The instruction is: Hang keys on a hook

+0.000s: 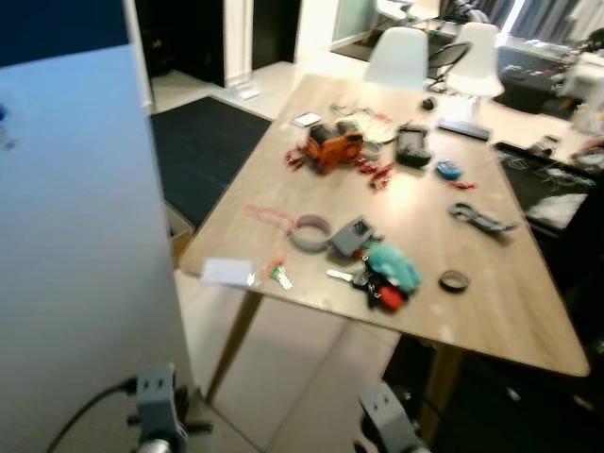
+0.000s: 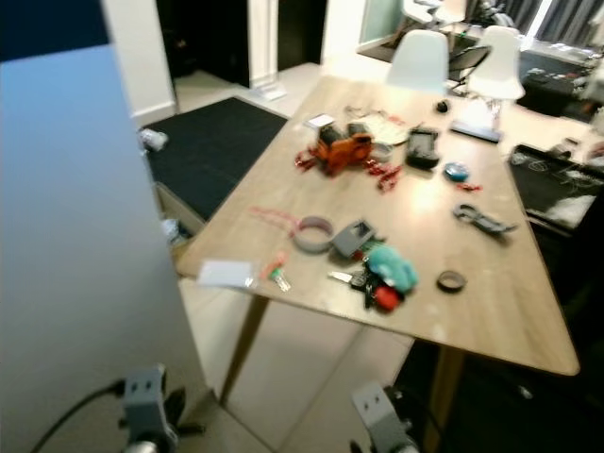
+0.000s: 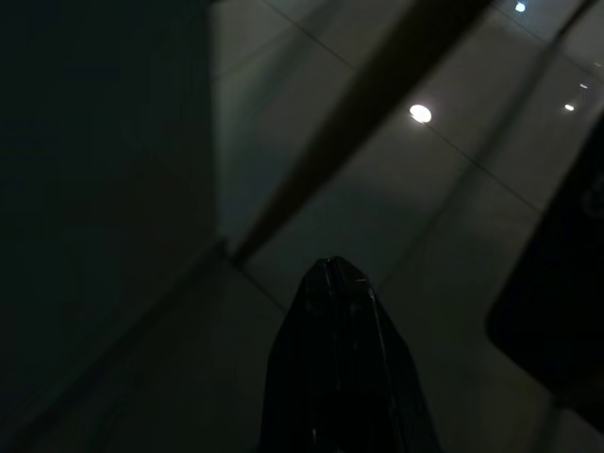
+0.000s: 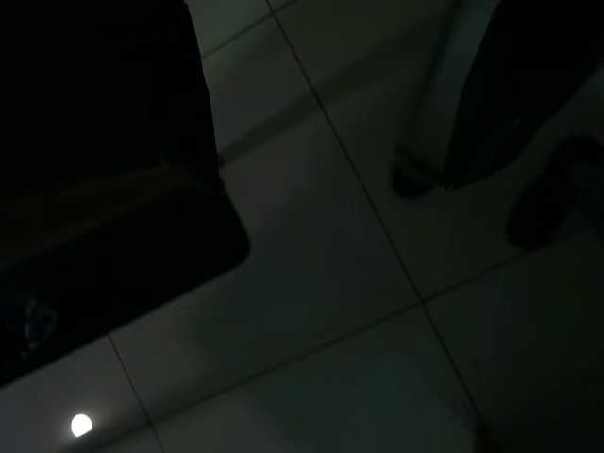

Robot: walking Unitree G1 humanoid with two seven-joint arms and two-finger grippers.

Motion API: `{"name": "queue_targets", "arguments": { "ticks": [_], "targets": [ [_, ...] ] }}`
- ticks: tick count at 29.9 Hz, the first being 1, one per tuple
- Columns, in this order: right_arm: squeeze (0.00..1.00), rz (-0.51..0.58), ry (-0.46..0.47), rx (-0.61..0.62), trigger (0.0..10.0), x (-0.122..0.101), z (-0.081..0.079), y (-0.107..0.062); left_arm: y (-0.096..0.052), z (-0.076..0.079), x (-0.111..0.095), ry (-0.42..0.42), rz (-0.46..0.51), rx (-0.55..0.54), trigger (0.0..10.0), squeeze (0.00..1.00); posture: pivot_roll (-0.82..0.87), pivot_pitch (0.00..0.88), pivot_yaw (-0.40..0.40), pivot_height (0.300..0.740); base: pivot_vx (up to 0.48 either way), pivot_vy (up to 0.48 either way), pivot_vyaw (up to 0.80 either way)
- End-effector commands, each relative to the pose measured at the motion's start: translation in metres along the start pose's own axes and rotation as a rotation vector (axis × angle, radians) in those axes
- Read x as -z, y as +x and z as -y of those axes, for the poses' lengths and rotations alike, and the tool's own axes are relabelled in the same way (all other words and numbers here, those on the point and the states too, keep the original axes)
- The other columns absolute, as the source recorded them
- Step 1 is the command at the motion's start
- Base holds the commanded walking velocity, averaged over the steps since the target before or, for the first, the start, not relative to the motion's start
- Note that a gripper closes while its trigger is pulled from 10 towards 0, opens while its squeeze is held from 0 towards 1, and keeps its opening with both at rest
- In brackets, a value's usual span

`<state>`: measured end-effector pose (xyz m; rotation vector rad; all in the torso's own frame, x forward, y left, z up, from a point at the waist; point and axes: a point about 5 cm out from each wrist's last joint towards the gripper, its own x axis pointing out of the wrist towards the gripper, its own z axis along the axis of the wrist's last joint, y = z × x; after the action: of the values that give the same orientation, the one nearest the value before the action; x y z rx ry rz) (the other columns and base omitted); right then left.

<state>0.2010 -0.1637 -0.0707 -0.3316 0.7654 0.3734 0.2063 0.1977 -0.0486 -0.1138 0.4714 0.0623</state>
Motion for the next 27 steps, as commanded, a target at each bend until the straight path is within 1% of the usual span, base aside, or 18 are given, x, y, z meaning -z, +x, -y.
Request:
{"name": "queue_targets", "arguments": {
  "ticks": [1,4,5,11,15,17,18,19,21,22,23,24,25,26,27],
  "targets": [
    [0.00,-0.022,0.009,0.015,10.0,0.006,0.005,-0.002,-0.001,0.002,0.004,-0.003,-0.024,0.007,10.0,0.00,0.05,0.061,-0.077,0.740,0.000,0.000,0.00],
    [0.00,-0.024,0.011,0.017,10.0,0.006,0.005,-0.002,0.000,0.003,0.004,0.002,-0.025,0.010,10.0,0.00,0.05,0.062,-0.075,0.740,0.000,0.000,0.00],
    [0.00,-0.026,0.014,0.021,10.0,0.007,0.005,-0.003,0.000,0.004,0.003,0.017,-0.026,0.017,10.0,0.00,0.05,0.063,-0.075,0.740,0.000,0.000,0.00],
    [0.00,-0.030,0.017,0.027,10.0,0.008,0.006,-0.003,0.002,0.005,0.001,0.022,-0.019,0.022,10.0,0.00,0.05,0.064,-0.074,0.740,0.000,0.000,0.00],
    [0.00,-0.031,0.018,0.032,10.0,0.009,0.007,-0.004,0.005,0.006,-0.006,0.037,0.014,0.028,10.0,0.00,0.05,0.064,-0.073,0.740,0.000,0.000,0.00],
    [0.00,-0.029,0.017,0.038,10.0,0.009,0.008,-0.004,0.006,0.004,-0.014,0.047,0.069,0.041,10.0,0.00,0.05,0.064,-0.071,0.740,0.000,0.000,0.00],
    [0.00,-0.022,0.014,0.044,10.0,0.009,0.010,-0.004,0.005,-0.001,-0.024,0.072,0.136,0.067,10.0,0.00,0.04,0.065,-0.071,0.740,0.000,0.000,0.00],
    [0.00,-0.022,0.014,0.044,10.0,0.009,0.010,-0.004,0.005,-0.001,-0.024,0.072,0.136,0.067,10.0,0.00,0.04,0.065,-0.071,0.740,0.000,0.000,0.00],
    [0.00,-0.017,0.015,0.051,10.0,0.009,0.011,-0.005,0.003,-0.001,-0.032,0.076,0.198,0.146,10.0,0.00,0.04,0.064,-0.071,0.740,0.000,0.000,0.00],
    [0.00,-0.015,0.015,0.053,10.0,0.009,0.012,-0.005,0.000,0.000,-0.036,0.101,0.225,0.221,10.0,0.00,0.04,0.064,-0.071,0.740,0.000,0.000,0.00],
    [0.00,-0.014,0.015,0.054,10.0,0.009,0.013,-0.005,-0.001,0.001,-0.039,0.120,0.242,0.274,10.0,0.00,0.04,0.064,-0.071,0.740,0.000,0.000,0.00],
    [0.00,-0.013,0.014,0.055,10.0,0.009,0.014,-0.006,-0.004,0.000,-0.042,0.148,0.251,0.346,10.0,0.00,0.04,0.064,-0.071,0.740,0.000,0.000,0.00],
    [0.00,-0.012,0.013,0.056,10.0,0.009,0.014,-0.006,-0.007,0.000,-0.044,0.165,0.255,0.393,10.0,0.00,0.04,0.064,-0.071,0.740,0.000,0.000,0.00],
    [0.00,-0.011,0.013,0.057,10.0,0.009,0.015,-0.006,-0.008,-0.001,-0.044,0.173,0.255,0.416,10.0,0.00,0.04,0.064,-0.071,0.740,0.000,0.000,0.00],
    [0.00,-0.011,0.013,0.057,10.0,0.009,0.015,-0.006,-0.008,-0.001,-0.044,0.173,0.255,0.416,10.0,0.00,0.04,0.064,-0.071,0.740,0.000,0.000,0.00]
  ]
}}
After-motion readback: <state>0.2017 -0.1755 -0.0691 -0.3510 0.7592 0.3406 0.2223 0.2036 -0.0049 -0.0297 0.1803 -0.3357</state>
